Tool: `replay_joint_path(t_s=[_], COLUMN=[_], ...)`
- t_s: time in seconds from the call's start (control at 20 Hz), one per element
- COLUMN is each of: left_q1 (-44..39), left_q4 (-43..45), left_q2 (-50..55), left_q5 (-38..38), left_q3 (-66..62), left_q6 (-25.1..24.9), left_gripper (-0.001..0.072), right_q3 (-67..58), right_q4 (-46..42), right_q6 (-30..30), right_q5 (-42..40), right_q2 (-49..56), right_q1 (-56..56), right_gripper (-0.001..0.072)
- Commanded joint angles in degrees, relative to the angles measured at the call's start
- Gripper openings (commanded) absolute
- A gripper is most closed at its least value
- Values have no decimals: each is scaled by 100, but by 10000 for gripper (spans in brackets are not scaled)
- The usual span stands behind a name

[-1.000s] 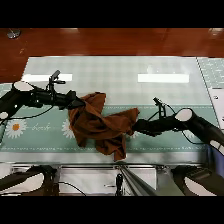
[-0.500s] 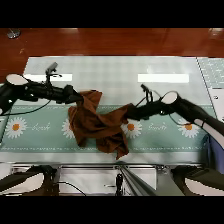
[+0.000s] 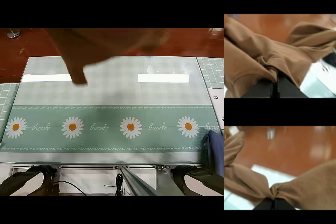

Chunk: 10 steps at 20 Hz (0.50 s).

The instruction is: Fold the shirts.

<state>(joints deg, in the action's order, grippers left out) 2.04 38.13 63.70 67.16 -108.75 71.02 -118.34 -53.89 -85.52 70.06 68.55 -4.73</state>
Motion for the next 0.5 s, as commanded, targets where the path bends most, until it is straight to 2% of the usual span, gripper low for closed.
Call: replay_joint_path(t_s=[0.0, 0.2, 0.45], left_q1=[9, 9, 9], left_q4=[612, 848, 868], left_q2=[-483, -1154, -1661], left_q5=[-232, 260, 1698], left_q3=[-1137, -1054, -409], left_q6=[236, 358, 837], left_gripper=[21, 21, 21], right_q3=[-713, -149, -20], right_q4=[-328, -896, -938], right_q6=[216, 328, 289], right_q5=[372, 546, 1429], right_q2=[-855, -1996, -2461], right_q1=[105, 105, 105], right_gripper=[20, 21, 21])
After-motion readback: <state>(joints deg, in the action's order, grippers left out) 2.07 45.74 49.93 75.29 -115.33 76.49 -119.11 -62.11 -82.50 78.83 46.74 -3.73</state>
